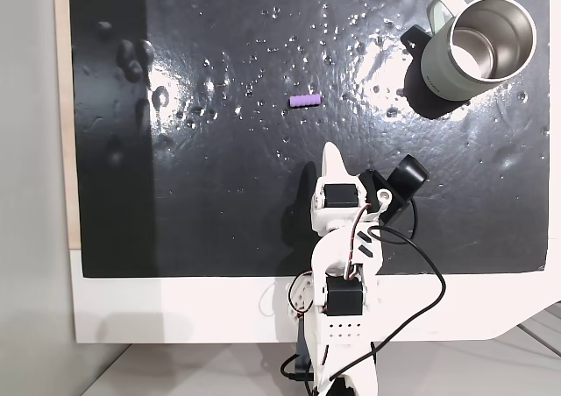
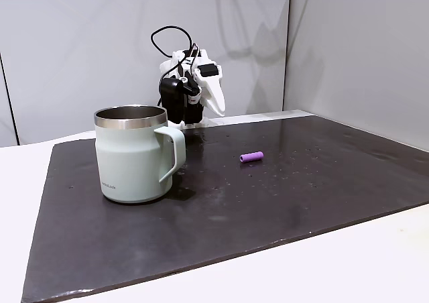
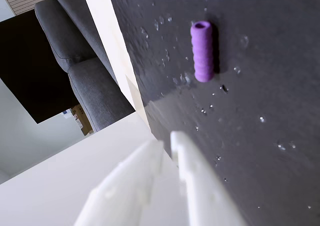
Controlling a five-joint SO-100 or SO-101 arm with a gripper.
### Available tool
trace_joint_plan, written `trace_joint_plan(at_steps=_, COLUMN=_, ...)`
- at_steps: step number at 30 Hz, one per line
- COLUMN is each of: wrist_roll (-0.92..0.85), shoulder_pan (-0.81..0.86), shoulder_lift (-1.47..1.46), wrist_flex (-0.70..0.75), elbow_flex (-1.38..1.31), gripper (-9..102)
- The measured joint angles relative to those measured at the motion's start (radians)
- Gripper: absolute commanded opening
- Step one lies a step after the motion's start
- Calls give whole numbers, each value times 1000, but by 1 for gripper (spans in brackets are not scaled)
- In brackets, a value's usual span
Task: Grasp a pengrip and put it in the cup.
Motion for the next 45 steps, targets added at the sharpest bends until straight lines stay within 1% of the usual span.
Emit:
trace_joint_plan(at_steps=2, wrist_roll=-11, shoulder_pan=-11, shoulder_lift=0, wrist_flex=0, elbow_flex=0, gripper=0)
trace_joint_plan(at_steps=4, wrist_roll=-52, shoulder_pan=-61, shoulder_lift=0, wrist_flex=0, elbow_flex=0, gripper=0)
trace_joint_plan(at_steps=17, wrist_roll=-67, shoulder_pan=-61, shoulder_lift=0, wrist_flex=2, elbow_flex=-6, gripper=0)
trace_joint_plan(at_steps=21, wrist_roll=-67, shoulder_pan=-87, shoulder_lift=-20, wrist_flex=41, elbow_flex=-55, gripper=0)
trace_joint_plan(at_steps=23, wrist_roll=-58, shoulder_pan=-138, shoulder_lift=-103, wrist_flex=80, elbow_flex=-133, gripper=0)
trace_joint_plan(at_steps=28, wrist_roll=12, shoulder_pan=-169, shoulder_lift=-457, wrist_flex=176, elbow_flex=-463, gripper=1)
trace_joint_plan(at_steps=31, wrist_roll=20, shoulder_pan=-189, shoulder_lift=-634, wrist_flex=244, elbow_flex=-646, gripper=13)
trace_joint_plan(at_steps=37, wrist_roll=37, shoulder_pan=-189, shoulder_lift=-899, wrist_flex=365, elbow_flex=-934, gripper=22)
trace_joint_plan(at_steps=45, wrist_roll=37, shoulder_pan=-158, shoulder_lift=-1255, wrist_flex=543, elbow_flex=-1253, gripper=24)
